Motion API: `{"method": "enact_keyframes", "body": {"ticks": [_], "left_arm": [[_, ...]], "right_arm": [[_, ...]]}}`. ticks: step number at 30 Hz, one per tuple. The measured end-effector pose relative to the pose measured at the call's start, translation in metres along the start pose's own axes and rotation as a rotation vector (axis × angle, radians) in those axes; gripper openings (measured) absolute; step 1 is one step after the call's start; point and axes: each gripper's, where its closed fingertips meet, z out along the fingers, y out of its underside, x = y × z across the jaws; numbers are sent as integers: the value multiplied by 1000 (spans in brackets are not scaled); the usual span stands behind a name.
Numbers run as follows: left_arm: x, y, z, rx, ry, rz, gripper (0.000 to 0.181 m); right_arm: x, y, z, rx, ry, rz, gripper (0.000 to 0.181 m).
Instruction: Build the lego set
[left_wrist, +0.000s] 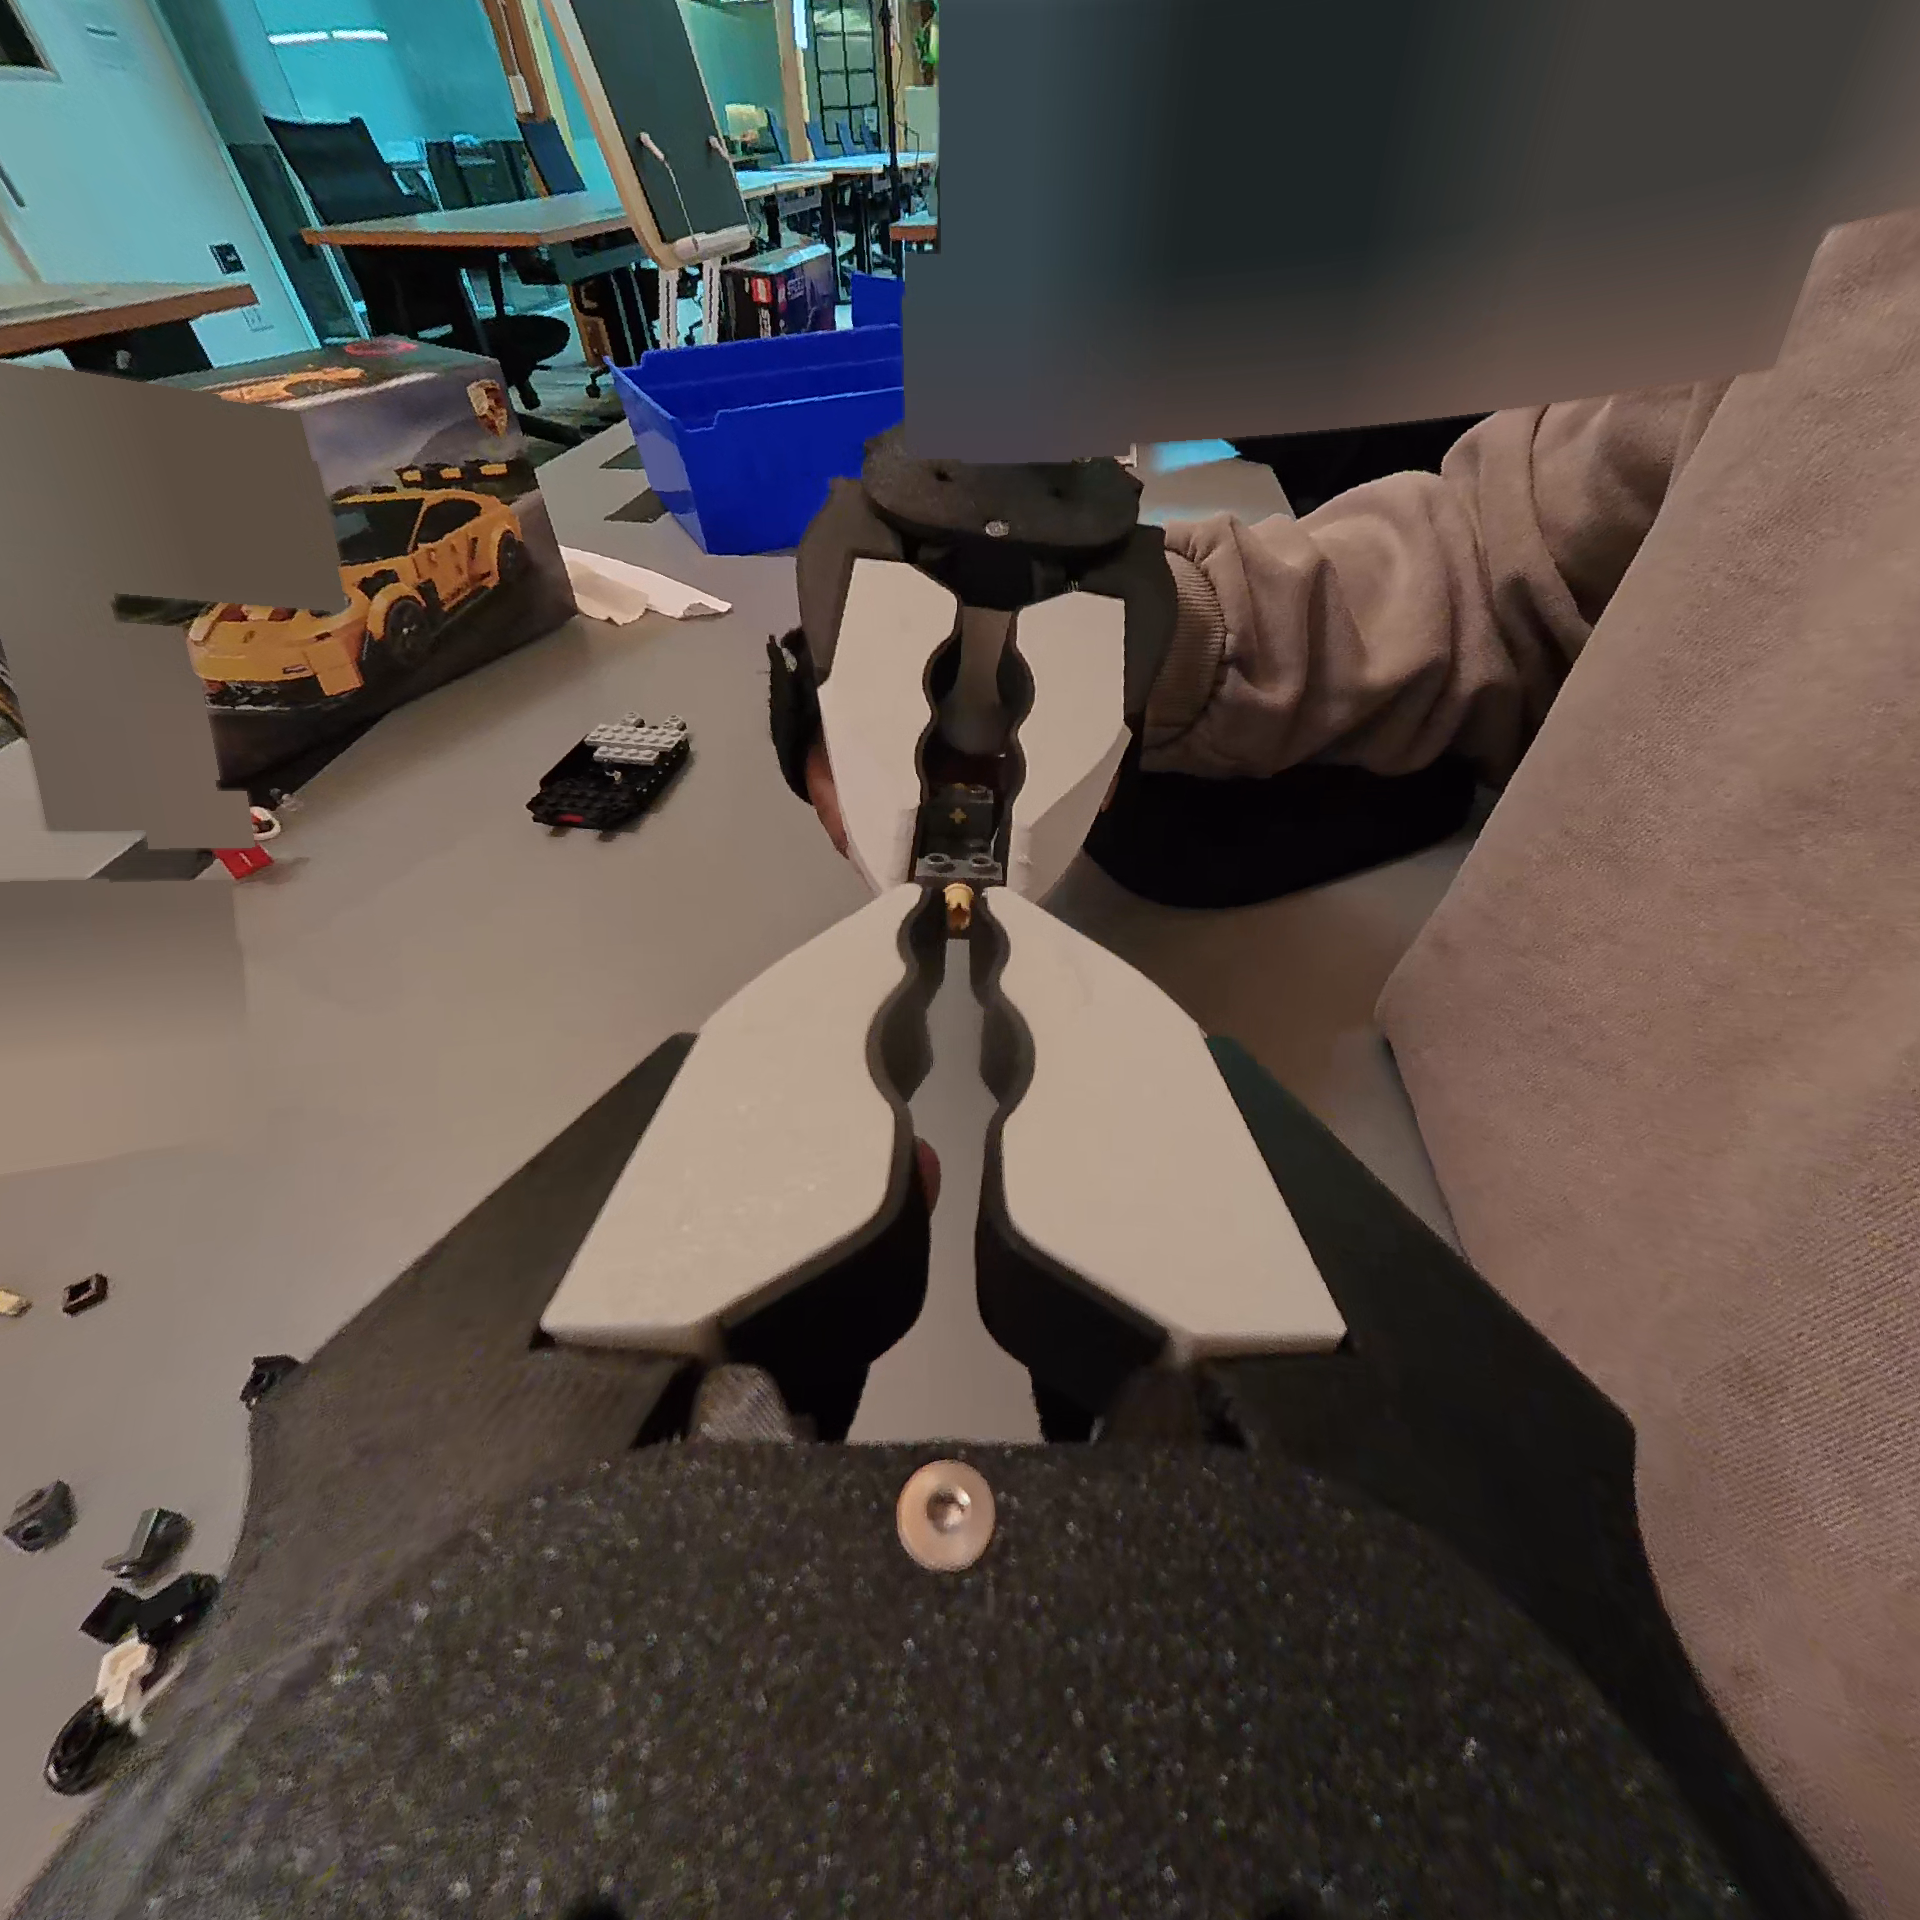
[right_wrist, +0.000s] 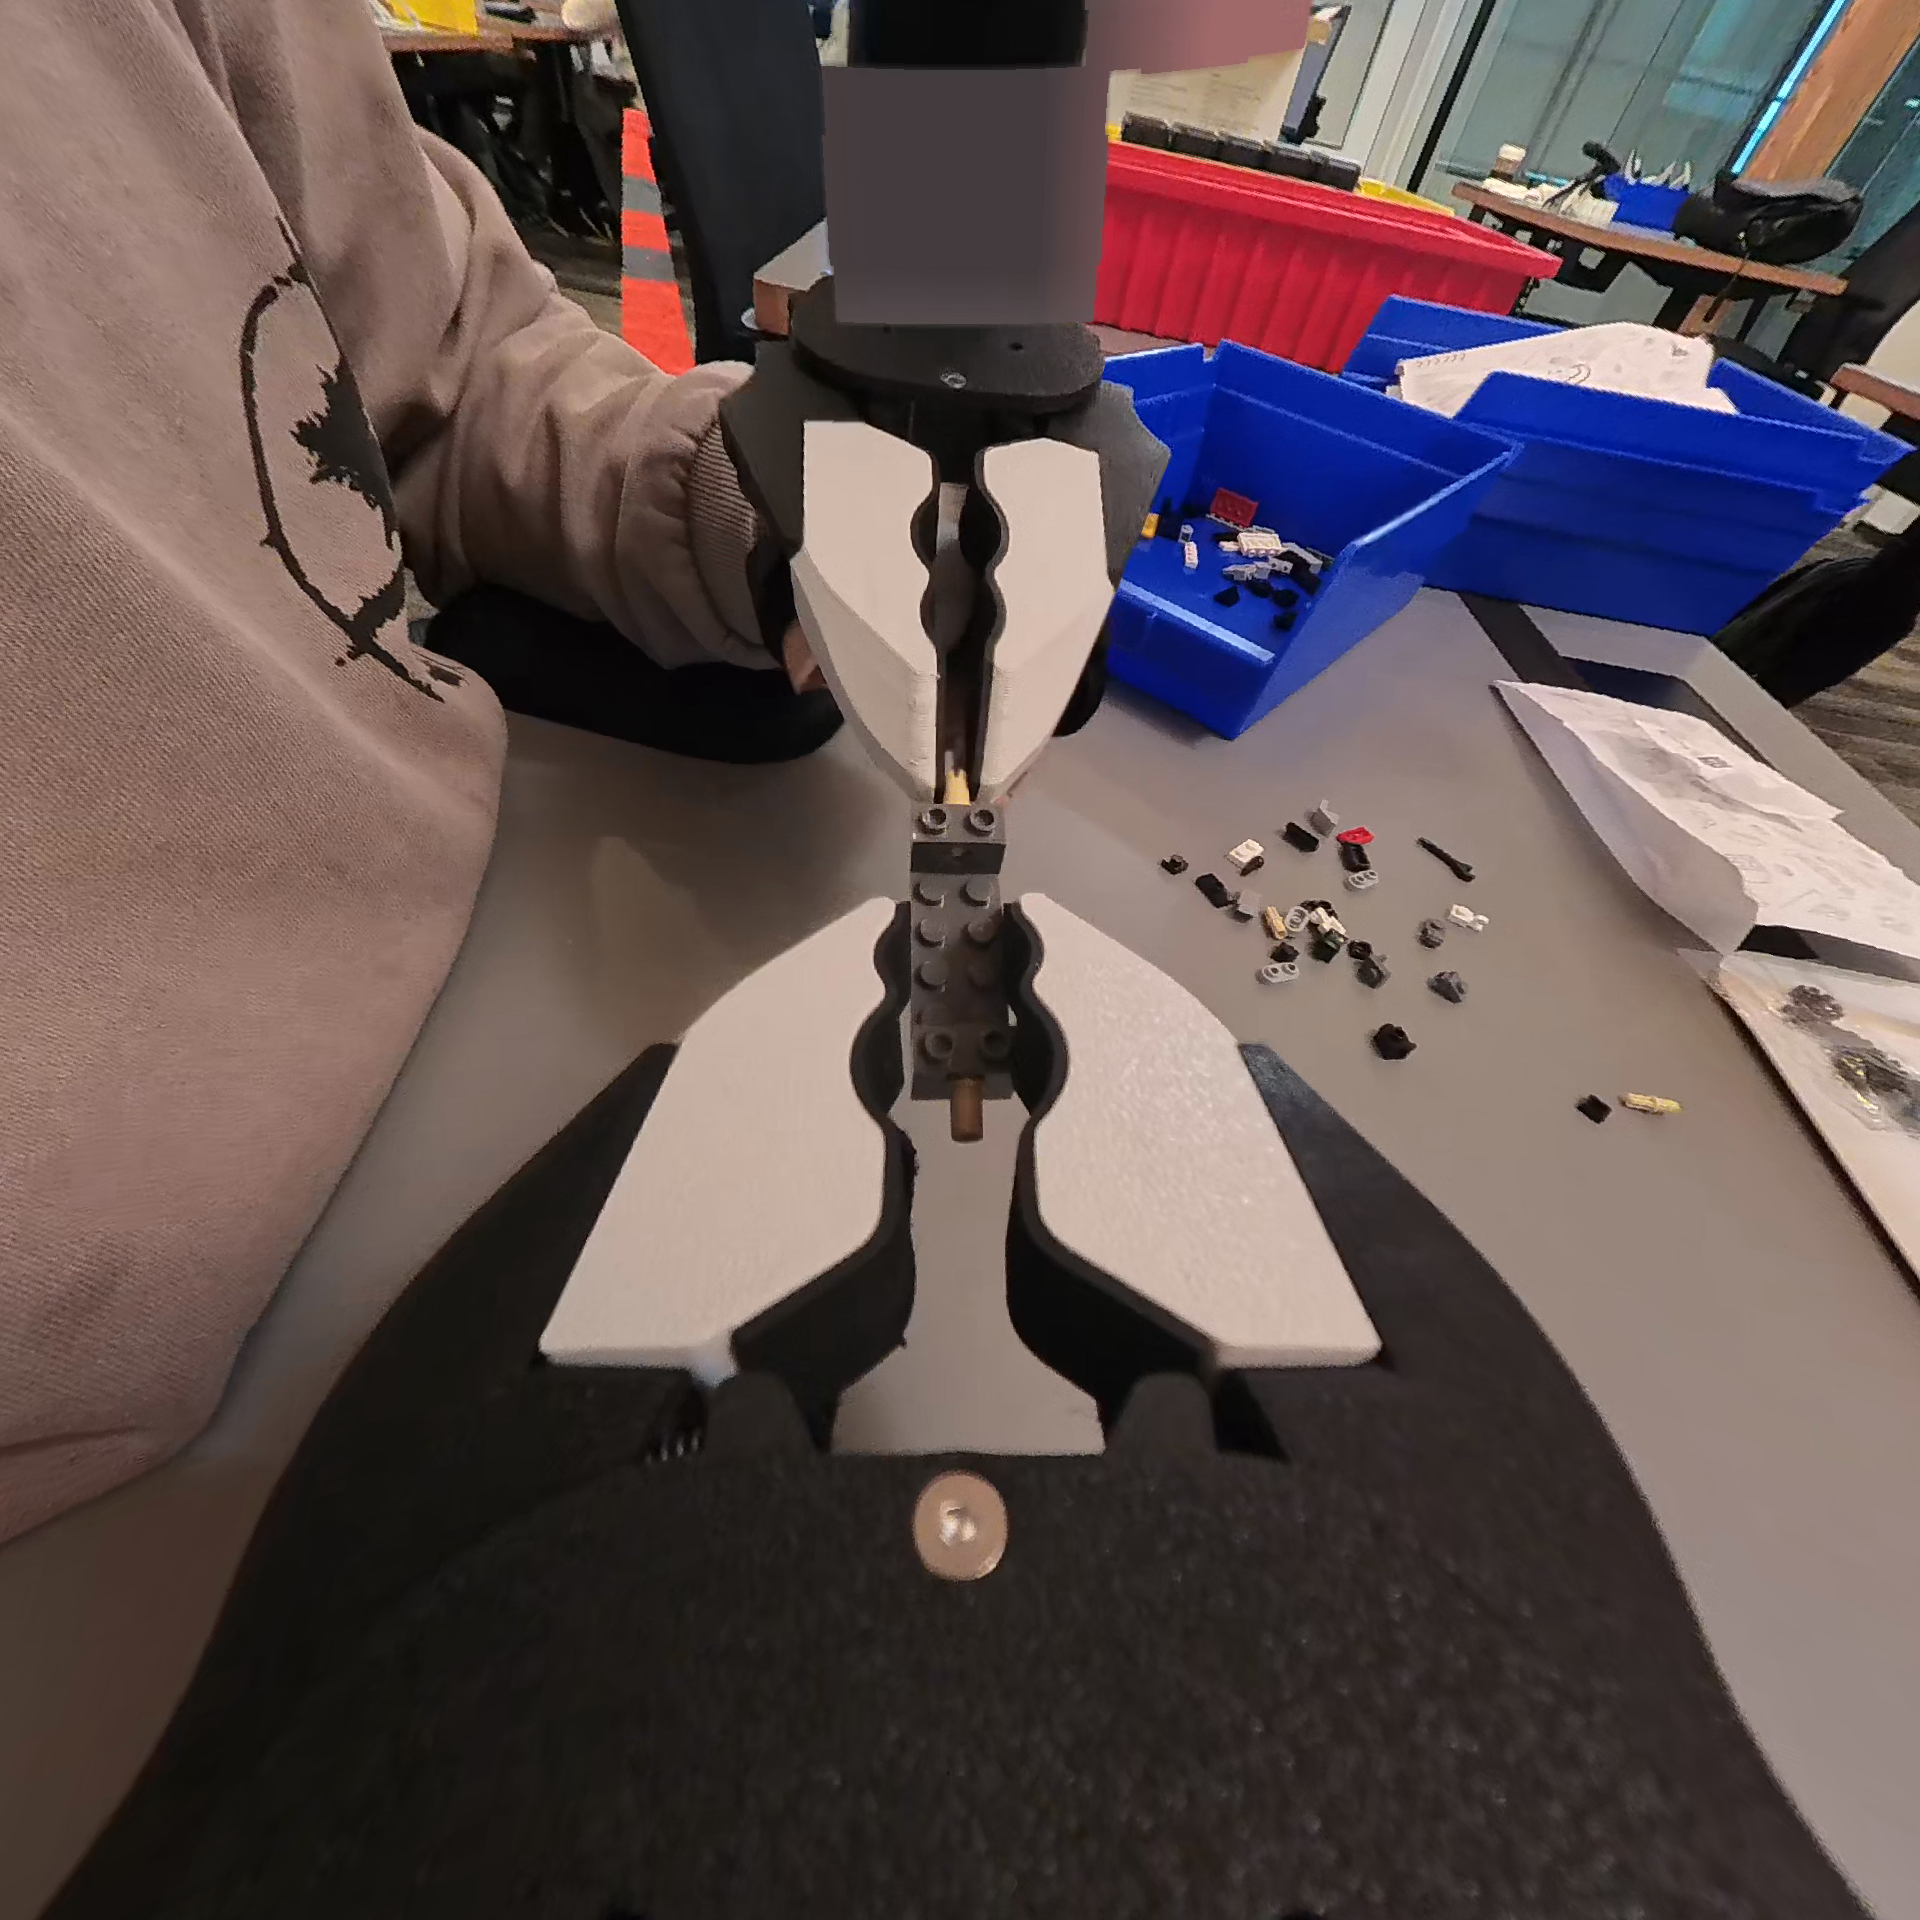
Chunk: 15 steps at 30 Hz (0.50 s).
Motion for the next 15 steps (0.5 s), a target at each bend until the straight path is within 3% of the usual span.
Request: {"method": "enact_keyframes", "body": {"ticks": [6, 15], "left_arm": [[0, 3, 1, -20, 14, -9, 5], [8, 31, 9, -218, 66, 30, 6]], "right_arm": [[0, 5, 4, -42, 18, -20, 15], [-10, 35, 23, -241, 14, -83, 15]]}}
